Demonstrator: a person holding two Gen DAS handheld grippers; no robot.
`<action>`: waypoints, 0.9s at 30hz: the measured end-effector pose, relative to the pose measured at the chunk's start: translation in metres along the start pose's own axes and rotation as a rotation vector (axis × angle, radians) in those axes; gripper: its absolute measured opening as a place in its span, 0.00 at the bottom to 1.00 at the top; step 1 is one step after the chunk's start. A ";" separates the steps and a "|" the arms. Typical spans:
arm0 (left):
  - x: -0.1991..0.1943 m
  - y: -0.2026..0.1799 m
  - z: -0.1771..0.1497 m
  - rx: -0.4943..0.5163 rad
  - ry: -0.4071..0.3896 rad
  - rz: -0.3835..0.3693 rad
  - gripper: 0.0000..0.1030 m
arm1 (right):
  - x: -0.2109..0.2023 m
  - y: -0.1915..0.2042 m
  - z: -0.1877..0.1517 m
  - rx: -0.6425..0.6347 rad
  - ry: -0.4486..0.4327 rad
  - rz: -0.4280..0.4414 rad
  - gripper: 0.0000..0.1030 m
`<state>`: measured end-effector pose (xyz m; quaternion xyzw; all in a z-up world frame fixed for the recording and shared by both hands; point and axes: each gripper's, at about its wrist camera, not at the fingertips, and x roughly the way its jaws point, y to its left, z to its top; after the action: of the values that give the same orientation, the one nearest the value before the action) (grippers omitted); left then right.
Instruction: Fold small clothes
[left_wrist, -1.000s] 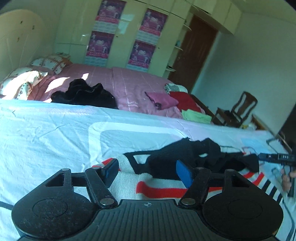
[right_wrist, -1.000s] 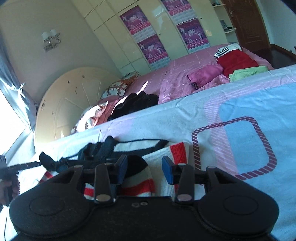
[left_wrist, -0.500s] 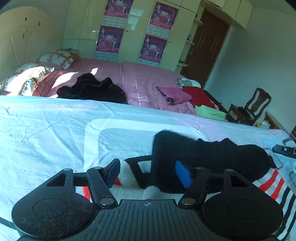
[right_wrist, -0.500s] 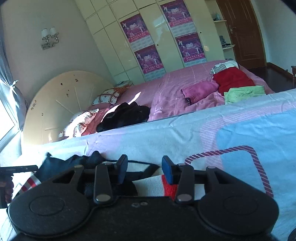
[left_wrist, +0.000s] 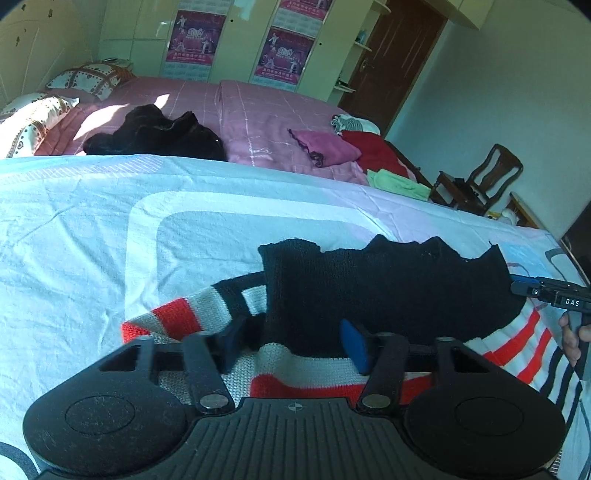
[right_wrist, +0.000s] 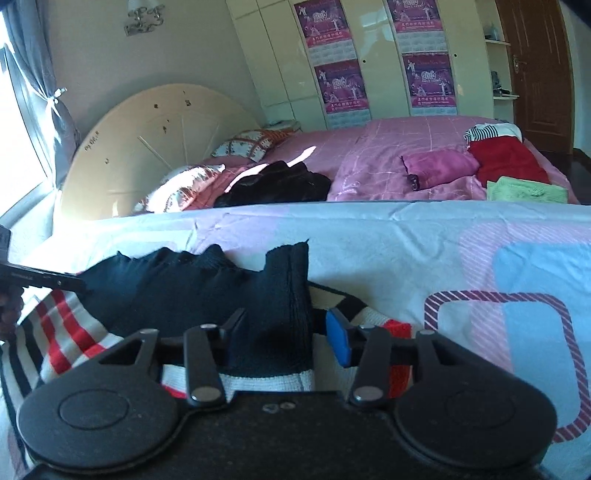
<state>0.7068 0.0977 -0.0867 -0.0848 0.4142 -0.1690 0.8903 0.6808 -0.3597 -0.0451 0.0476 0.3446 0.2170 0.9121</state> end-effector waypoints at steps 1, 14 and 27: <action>0.000 0.000 -0.001 0.004 -0.002 0.018 0.30 | 0.004 0.003 0.000 -0.017 0.009 -0.026 0.26; -0.019 0.008 -0.027 -0.075 -0.178 0.153 0.06 | 0.006 -0.003 -0.003 0.042 -0.011 -0.139 0.05; -0.061 -0.062 -0.026 -0.001 -0.291 0.147 0.14 | -0.036 0.065 -0.006 -0.046 -0.050 -0.009 0.16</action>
<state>0.6358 0.0627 -0.0418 -0.0782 0.2862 -0.0891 0.9508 0.6293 -0.3172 -0.0130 0.0305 0.3167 0.2197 0.9222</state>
